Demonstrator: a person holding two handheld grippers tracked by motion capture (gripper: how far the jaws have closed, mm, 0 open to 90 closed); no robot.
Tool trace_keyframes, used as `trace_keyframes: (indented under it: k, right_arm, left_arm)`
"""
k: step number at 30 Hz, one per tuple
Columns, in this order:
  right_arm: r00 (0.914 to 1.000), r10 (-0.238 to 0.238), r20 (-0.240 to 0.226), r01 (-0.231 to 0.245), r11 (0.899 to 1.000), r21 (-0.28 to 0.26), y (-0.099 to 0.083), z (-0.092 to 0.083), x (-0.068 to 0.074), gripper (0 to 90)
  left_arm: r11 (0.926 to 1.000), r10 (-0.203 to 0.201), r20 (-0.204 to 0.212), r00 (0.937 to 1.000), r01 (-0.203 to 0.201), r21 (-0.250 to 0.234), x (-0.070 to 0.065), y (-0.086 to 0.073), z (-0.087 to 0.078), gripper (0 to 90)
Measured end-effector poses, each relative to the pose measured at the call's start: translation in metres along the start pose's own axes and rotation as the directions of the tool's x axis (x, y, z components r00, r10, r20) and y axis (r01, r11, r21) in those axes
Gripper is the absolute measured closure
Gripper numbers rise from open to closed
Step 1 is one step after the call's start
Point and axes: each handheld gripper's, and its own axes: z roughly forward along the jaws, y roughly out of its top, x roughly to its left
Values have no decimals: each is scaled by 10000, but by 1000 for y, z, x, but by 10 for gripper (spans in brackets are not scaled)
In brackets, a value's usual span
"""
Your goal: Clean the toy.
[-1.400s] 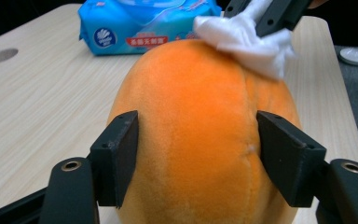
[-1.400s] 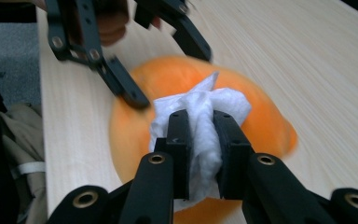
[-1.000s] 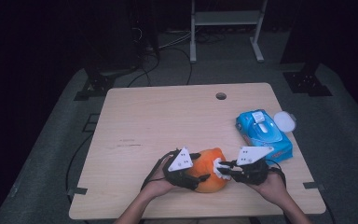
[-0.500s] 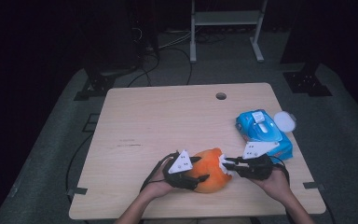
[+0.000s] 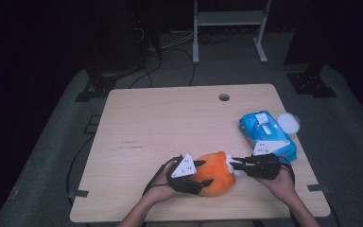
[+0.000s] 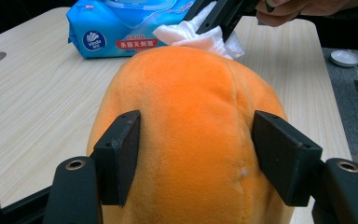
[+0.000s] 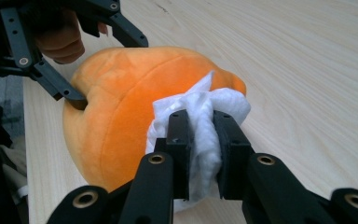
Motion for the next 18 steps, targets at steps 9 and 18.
trace_keyframes:
  k: [9,18]
  right_arm:
    - [9977,-616,-265,602,9970,-488,17,4,18,769]
    - [9998,27,173,-24,9998,-184,2,-2,-1,769]
  left_arm:
    - [9994,340,66,9994,-340,19,-7,2,2,333]
    - [9993,370,115,9992,-371,38,-8,2,4,333]
